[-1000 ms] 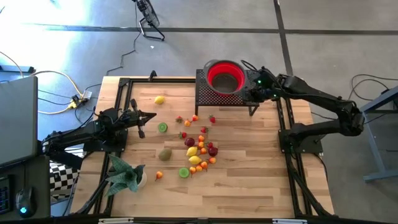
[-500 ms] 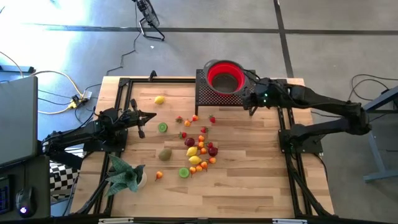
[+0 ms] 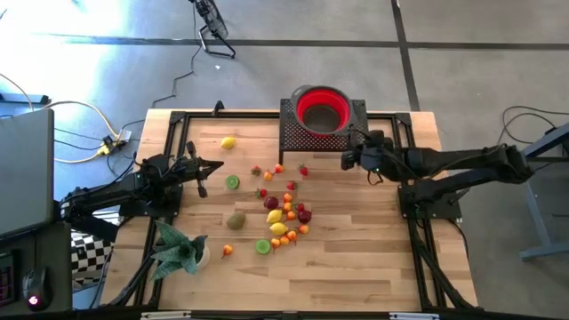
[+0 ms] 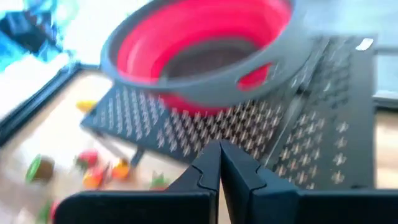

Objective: Pick & Place Fruit
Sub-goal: Put the knife on the shelf

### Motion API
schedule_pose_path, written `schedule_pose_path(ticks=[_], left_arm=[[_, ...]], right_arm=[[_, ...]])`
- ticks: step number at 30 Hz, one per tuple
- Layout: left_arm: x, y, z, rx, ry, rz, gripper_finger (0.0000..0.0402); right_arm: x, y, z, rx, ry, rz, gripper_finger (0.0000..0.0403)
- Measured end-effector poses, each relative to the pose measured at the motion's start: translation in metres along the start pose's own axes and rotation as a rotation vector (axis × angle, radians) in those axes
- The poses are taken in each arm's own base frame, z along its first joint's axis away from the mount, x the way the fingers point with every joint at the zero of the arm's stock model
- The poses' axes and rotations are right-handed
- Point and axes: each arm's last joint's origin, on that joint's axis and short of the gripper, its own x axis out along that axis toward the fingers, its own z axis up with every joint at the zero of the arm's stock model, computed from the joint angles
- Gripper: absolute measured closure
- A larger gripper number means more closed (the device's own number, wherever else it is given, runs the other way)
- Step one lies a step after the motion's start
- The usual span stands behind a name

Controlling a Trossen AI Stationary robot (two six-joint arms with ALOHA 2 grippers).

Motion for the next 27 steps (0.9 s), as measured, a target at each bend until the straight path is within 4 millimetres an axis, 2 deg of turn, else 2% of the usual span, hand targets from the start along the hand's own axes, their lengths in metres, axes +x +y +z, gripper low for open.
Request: schedule_pose_path(ticks=[4, 12, 19, 27], left_arm=[[0.0, 0.0, 0.0, 0.0, 0.0, 0.0, 0.0402], [0.0, 0.0, 0.0, 0.0, 0.0, 0.0, 0.0402], [0.0, 0.0, 0.0, 0.0, -0.001, 0.0, 0.0402], [0.0, 0.0, 0.0, 0.0, 0.0, -0.001, 0.0402]], right_arm=[[0.002, 0.0, -0.014, 0.005, -0.104, -0.076, 0.04], [0.016, -0.006, -0.049, 0.017, -0.101, -0.15, 0.04], [0.016, -0.009, -0.049, 0.02, -0.142, -0.17, 0.04], [0.021, -0.01, -0.047, 0.042, -0.096, -0.163, 0.04]])
